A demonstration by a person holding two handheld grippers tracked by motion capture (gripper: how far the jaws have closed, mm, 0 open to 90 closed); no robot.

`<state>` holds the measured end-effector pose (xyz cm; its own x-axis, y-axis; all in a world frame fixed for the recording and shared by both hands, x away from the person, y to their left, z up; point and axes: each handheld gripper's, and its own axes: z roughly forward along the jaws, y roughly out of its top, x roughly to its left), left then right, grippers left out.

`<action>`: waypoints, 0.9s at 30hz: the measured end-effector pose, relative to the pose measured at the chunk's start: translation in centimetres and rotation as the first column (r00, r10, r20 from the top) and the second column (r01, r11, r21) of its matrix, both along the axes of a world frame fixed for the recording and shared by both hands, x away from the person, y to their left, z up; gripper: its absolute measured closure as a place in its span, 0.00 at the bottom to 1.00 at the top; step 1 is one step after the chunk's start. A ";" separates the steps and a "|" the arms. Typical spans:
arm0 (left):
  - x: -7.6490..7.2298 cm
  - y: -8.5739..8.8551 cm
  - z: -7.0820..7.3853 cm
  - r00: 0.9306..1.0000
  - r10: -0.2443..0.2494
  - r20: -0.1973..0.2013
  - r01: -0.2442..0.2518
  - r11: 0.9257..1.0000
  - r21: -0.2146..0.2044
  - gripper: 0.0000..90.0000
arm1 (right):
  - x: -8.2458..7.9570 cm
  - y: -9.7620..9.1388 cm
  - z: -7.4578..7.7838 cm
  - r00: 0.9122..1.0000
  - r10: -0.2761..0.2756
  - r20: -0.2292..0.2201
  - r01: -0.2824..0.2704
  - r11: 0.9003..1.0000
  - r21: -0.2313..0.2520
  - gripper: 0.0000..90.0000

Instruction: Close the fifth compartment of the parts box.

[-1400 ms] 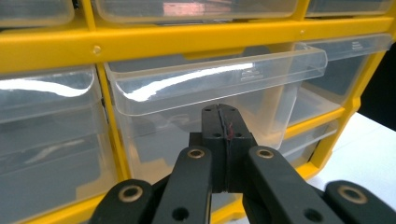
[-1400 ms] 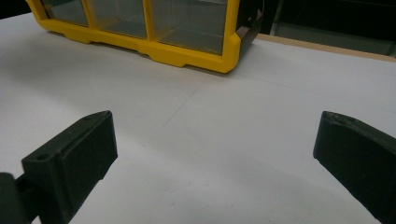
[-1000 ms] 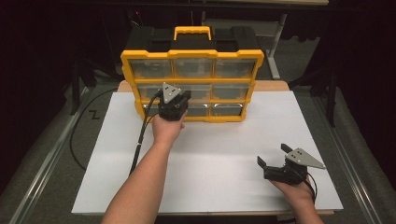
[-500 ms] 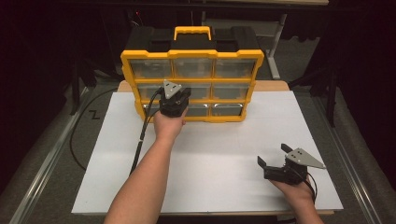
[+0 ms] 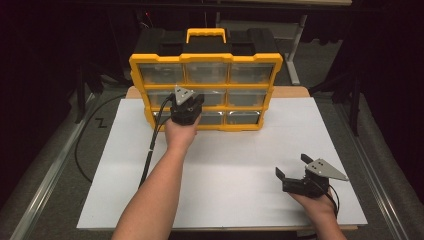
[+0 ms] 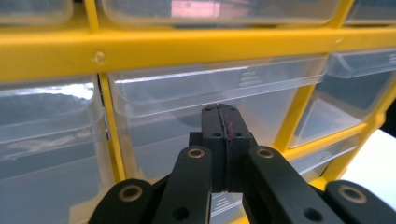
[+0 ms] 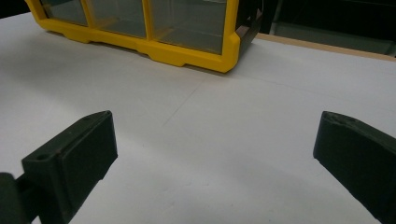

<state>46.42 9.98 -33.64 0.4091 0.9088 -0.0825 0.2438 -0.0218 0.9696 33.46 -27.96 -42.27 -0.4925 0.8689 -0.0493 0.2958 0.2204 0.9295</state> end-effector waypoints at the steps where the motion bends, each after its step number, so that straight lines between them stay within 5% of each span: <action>1: -0.2 0.0 0.1 1.000 -0.004 -0.002 0.004 1.000 -0.003 1.00 | 0.0 0.0 0.0 1.000 0.000 0.000 0.000 1.000 -0.001 0.01; 12: -2.3 1.6 -0.1 1.000 -0.030 0.002 0.030 1.000 -0.008 1.00 | 0.0 0.3 0.0 1.000 -0.001 0.001 0.001 1.000 -0.011 0.01; 15: -3.0 2.4 -1.0 0.999 -0.051 -0.010 0.050 0.998 -0.033 1.00 | 0.0 0.3 0.0 1.000 0.000 0.001 0.000 1.000 -0.014 0.01; 27: -5.9 4.7 -5.6 0.997 -0.065 -0.034 0.064 0.998 -0.017 1.00 | 0.0 0.5 -0.1 1.000 0.005 0.000 -0.005 1.000 -0.026 0.01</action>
